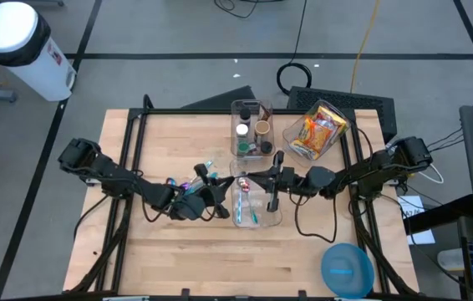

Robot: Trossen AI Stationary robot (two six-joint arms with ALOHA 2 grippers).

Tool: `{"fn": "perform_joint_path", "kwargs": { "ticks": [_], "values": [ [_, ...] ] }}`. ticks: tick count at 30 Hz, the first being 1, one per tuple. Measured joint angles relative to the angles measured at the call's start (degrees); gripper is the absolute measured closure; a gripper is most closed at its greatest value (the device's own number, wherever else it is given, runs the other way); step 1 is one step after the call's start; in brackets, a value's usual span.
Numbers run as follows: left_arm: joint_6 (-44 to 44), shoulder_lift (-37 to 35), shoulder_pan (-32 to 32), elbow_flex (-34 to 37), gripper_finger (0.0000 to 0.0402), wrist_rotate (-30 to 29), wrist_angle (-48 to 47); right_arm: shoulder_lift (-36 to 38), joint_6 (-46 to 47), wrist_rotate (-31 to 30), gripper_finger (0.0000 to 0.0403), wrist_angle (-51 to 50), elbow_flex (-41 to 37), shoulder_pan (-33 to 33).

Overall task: Pick & Place Food Item
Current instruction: Put the black spoon into the bottom transparent bin

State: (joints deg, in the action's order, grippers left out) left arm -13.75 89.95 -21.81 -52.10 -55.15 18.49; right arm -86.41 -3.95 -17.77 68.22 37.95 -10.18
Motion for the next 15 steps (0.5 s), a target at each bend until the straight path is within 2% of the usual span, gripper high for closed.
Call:
{"fn": "perform_joint_path", "kwargs": {
  "ticks": [4, 7, 11, 15],
  "values": [
    [6.0, 0.0, 0.0, 0.0, 0.037, 4.4, -0.3, 0.0, 0.3, 0.7, 0.0401, -0.1, 0.0, 0.0],
    [7.2, 0.0, -0.3, 0.0, 0.0348, 9.4, -0.4, 0.0, 0.3, 3.2, 0.0401, -0.1, 0.0, 0.1],
    [7.2, -0.8, -2.3, 0.0, 0.0281, 10.7, -1.0, 0.6, -0.1, 6.5, 0.0401, -1.0, 0.0, 0.5],
    [7.4, -4.9, -5.3, 0.0, 0.0202, 11.1, -3.8, 3.1, -2.3, 6.1, 0.0402, -6.9, 0.0, 1.0]
  ]
}}
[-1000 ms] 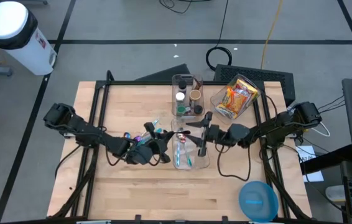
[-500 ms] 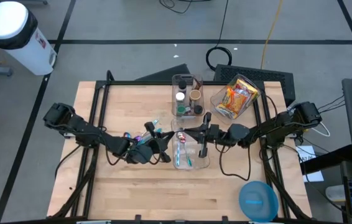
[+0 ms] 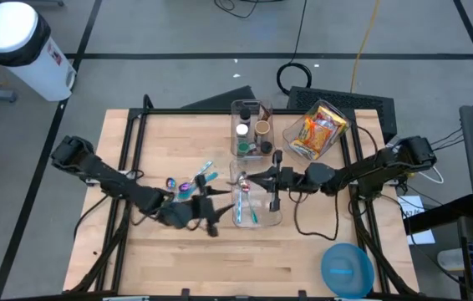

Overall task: Pick & Place Food Item
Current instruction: Put the black spoon into the bottom transparent bin

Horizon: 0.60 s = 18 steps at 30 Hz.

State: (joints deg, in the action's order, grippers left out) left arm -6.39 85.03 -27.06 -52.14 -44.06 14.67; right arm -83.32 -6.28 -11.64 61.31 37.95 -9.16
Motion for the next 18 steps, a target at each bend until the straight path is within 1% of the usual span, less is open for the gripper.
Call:
{"fn": "perform_joint_path", "kwargs": {
  "ticks": [4, 6, 10, 13, 18],
  "values": [
    [1.1, -4.3, -2.9, -0.1, 0.0144, 2.6, -4.1, 4.9, -0.6, 1.3, 0.0402, -8.0, 0.0, -0.2],
    [1.9, -6.0, -4.1, -0.1, 0.0123, 4.2, -6.0, 8.1, -0.6, 1.3, 0.0402, -15.0, 0.0, -0.2],
    [4.8, -7.4, -6.0, -0.1, 0.0097, 5.0, -9.5, 11.9, -0.5, 0.9, 0.0402, -30.3, 0.0, -0.2],
    [5.4, -7.5, -6.2, -0.1, 0.0088, 5.0, -9.8, 11.9, -1.2, 1.2, 0.0402, -37.8, -0.1, -0.3],
    [6.3, -7.4, -5.1, -0.1, 0.0087, 5.3, -10.2, 7.7, -3.6, 0.9, 0.0403, -35.8, -2.2, 0.2]
  ]
}}
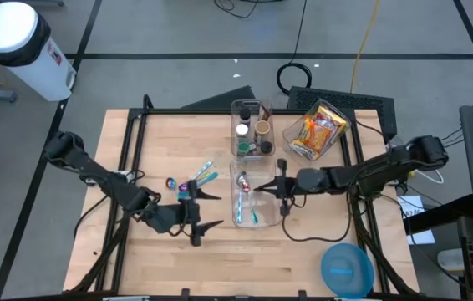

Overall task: Pick & Place Food Item
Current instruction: Put the black spoon into the bottom transparent bin, then put the bottom rainbow spoon into the bottom transparent bin

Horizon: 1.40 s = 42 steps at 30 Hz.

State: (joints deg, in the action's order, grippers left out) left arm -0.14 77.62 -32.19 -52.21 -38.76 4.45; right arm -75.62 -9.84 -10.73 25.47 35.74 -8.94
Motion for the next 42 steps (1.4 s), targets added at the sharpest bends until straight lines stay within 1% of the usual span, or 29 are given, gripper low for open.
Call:
{"fn": "perform_joint_path", "kwargs": {
  "ticks": [5, 9, 13, 16, 18, 25, 30, 36, 40, 42],
  "values": [
    [1.8, 0.0, 1.3, 0.0, 0.0097, 0.0, -0.7, -4.6, -0.5, 0.0, 0.0403, 4.2, -0.1, 1.1],
    [3.9, 0.0, 2.2, 0.0, 0.01, 0.0, -3.2, -7.6, -0.7, 0.1, 0.0402, 6.9, 0.0, 1.5],
    [5.6, 0.0, 2.7, 0.0, 0.0095, 0.0, -4.8, -8.7, -0.2, 0.5, 0.0388, 7.9, 0.0, 1.4],
    [6.3, 0.0, 2.9, 0.0, 0.0094, 0.0, -5.2, -8.8, 2.3, 0.8, 0.0368, 7.0, -0.2, 1.3],
    [6.4, 0.0, 2.9, 0.0, 0.0096, 0.3, -5.2, -8.8, 4.5, 2.3, 0.035, 6.7, -0.2, 1.4],
    [6.4, 0.0, 2.9, 0.0, 0.0099, 0.4, -5.2, -8.8, 14.7, 10.1, 0.0269, 7.0, -0.2, 1.4],
    [6.5, 0.0, 2.9, 0.0, 0.0094, 0.4, -5.2, -8.8, 20.5, 14.7, 0.0226, 7.5, -0.2, 1.4],
    [7.7, 0.0, 2.9, 0.0, 0.0093, 0.8, -6.1, -7.8, 21.6, 17.0, 0.0192, 7.8, -0.2, 1.4],
    [6.3, -1.5, 2.4, 0.1, 0.0094, 5.5, -7.1, -6.0, 21.6, 17.0, 0.0179, 7.7, -0.2, 1.1],
    [7.4, -2.9, 1.7, 0.1, 0.0094, 5.4, -10.1, -5.1, 21.5, 17.0, 0.0177, 7.8, -0.2, 0.6]
  ]
}}
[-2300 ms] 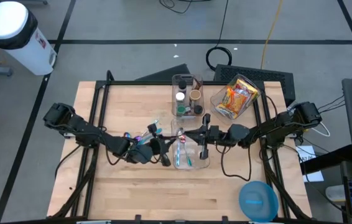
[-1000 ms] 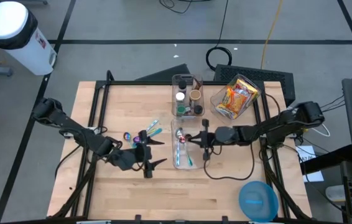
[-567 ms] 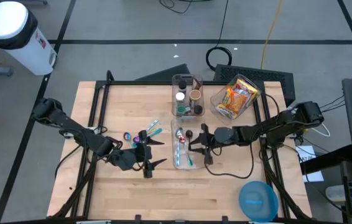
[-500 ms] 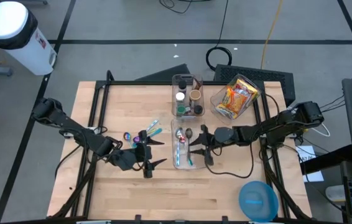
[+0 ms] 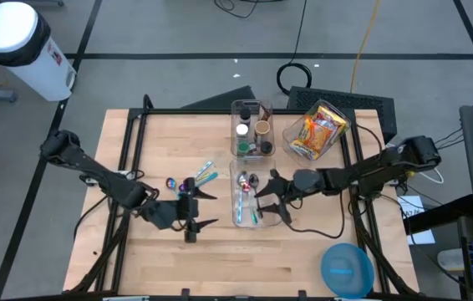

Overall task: Pick & Place Food Item
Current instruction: Put the bottom rainbow spoon into the bottom transparent bin

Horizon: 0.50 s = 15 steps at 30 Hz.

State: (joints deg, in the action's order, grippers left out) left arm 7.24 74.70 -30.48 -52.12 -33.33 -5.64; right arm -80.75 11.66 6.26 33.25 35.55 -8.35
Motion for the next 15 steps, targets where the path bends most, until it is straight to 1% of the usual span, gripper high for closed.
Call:
{"fn": "perform_joint_path", "kwargs": {
  "ticks": [2, 4, 6, 7, 11, 12, 13, 15],
  "values": [
    [2.7, -1.0, -0.4, 0.9, 0.0094, -2.5, -2.9, 0.7, -0.3, 0.0, 0.0177, -0.2, 0.0, -0.6],
    [7.3, -1.8, -0.4, 3.2, 0.0094, -6.2, -6.1, 1.1, -0.4, 0.0, 0.0179, -0.1, 0.0, -1.2],
    [16.0, -2.1, 0.0, 5.4, 0.0094, -7.3, -10.2, 1.4, -0.5, 0.0, 0.0181, -0.1, 0.0, -1.8],
    [22.0, -2.1, 0.2, 6.5, 0.0094, -6.4, -12.8, 1.4, -0.6, 0.0, 0.0183, -0.1, 0.0, -2.0],
    [48.5, -1.8, 1.9, 9.2, 0.0094, 6.6, -24.6, 1.4, -2.5, -0.1, 0.0185, -0.1, 0.0, -2.3],
    [54.5, -1.6, 2.5, 9.7, 0.0094, 8.9, -28.1, 1.4, -2.8, -0.1, 0.0185, -0.1, 0.0, -2.3],
    [60.5, -1.6, 2.9, 10.3, 0.0094, 10.4, -32.1, 1.4, -3.1, -0.2, 0.0184, -0.1, 0.0, -2.3],
    [69.6, -1.6, 3.8, 11.7, 0.0094, 10.5, -38.6, 1.4, -3.2, -0.3, 0.0184, -0.1, 0.0, -2.3]
  ]
}}
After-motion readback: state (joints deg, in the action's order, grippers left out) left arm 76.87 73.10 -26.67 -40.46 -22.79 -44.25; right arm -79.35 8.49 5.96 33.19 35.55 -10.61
